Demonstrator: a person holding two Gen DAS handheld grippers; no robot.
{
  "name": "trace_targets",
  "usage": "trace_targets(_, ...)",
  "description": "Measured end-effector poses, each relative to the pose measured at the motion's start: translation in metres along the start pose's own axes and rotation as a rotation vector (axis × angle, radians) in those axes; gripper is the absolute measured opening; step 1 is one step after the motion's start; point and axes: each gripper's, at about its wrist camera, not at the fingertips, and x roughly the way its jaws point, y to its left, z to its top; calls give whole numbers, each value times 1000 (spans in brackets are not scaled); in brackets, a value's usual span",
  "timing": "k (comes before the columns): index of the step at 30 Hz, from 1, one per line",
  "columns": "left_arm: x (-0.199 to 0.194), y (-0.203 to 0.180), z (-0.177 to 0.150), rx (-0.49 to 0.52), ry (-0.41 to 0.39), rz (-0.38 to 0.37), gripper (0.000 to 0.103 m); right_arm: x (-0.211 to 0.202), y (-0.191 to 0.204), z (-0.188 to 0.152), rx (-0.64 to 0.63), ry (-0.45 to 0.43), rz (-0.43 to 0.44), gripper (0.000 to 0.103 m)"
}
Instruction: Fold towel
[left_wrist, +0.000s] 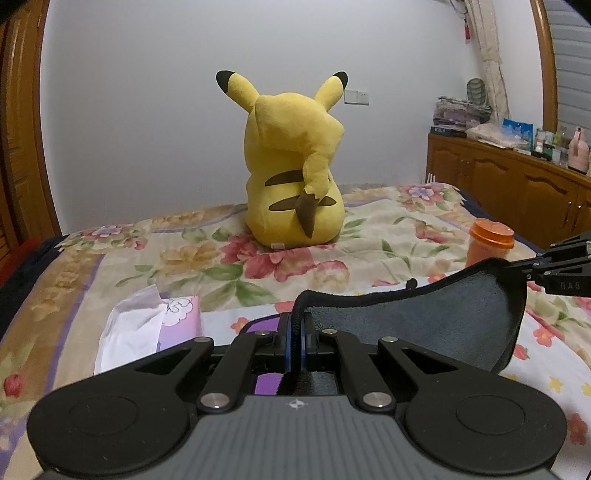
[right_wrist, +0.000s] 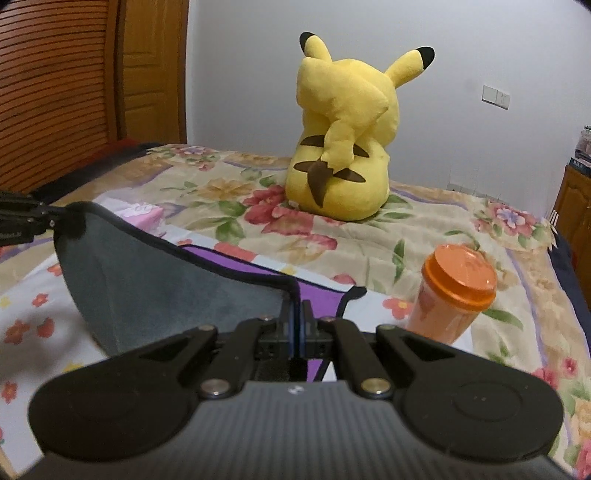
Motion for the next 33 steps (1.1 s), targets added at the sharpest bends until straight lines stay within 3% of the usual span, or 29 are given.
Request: trace_targets(33, 78, 20, 25, -19, -19, 34, 8, 65, -13, 19, -8, -31, -91, 3)
